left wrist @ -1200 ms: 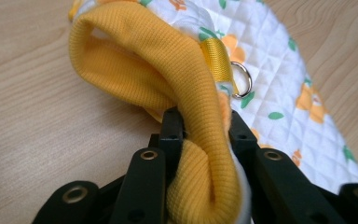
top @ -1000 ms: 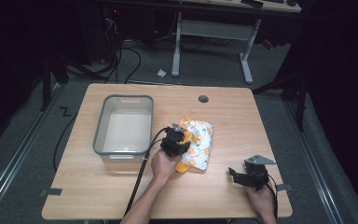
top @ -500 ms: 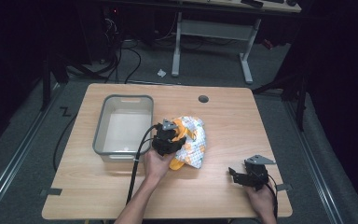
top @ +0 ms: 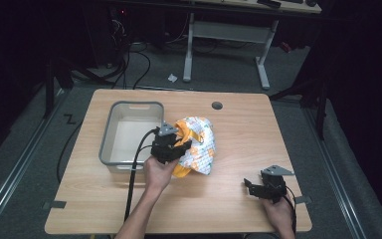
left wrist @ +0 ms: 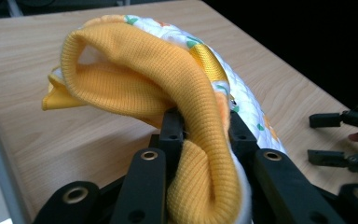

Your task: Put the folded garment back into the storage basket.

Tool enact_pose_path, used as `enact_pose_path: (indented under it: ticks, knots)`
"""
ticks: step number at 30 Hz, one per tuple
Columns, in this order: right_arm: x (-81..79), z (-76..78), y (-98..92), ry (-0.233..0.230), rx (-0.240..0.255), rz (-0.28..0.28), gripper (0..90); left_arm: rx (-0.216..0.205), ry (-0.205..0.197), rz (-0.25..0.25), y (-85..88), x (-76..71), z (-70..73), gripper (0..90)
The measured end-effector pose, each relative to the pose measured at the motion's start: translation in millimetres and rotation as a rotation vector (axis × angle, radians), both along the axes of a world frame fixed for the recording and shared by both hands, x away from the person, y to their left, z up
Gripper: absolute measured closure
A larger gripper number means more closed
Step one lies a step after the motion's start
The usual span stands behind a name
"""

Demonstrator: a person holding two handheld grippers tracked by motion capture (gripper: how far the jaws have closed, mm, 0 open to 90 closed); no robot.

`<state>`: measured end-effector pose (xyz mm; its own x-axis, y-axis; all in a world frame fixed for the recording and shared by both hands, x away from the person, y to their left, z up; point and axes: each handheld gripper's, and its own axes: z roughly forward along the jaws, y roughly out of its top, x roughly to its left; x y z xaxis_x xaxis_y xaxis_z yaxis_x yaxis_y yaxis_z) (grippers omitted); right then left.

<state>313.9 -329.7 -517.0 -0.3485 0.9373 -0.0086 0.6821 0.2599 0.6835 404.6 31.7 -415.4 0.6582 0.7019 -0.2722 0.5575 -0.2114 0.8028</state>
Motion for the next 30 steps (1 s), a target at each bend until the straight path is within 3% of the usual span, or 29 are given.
enact_pose_path:
  ticks: [8, 17, 22, 30]
  knots:
    - [0.0, 0.0, -0.1, 0.0, -0.001, 0.0, 22.7, -0.019, -0.026, 0.018, 18.9, -2.6, 16.6, 73.4]
    - [0.0, 0.0, -0.1, 0.0, 0.0, 0.001, 22.7, -0.034, -0.028, 0.037, 37.7, -1.4, 27.1, 73.4]
    - [0.0, 0.0, -0.1, 0.0, -0.001, 0.0, 22.7, -0.062, -0.039, 0.052, 50.5, 0.5, 36.8, 73.4]
    - [0.1, 0.0, -0.2, 0.0, -0.001, 0.0, 22.7, -0.062, -0.054, 0.08, 67.0, 0.4, 46.3, 73.4]
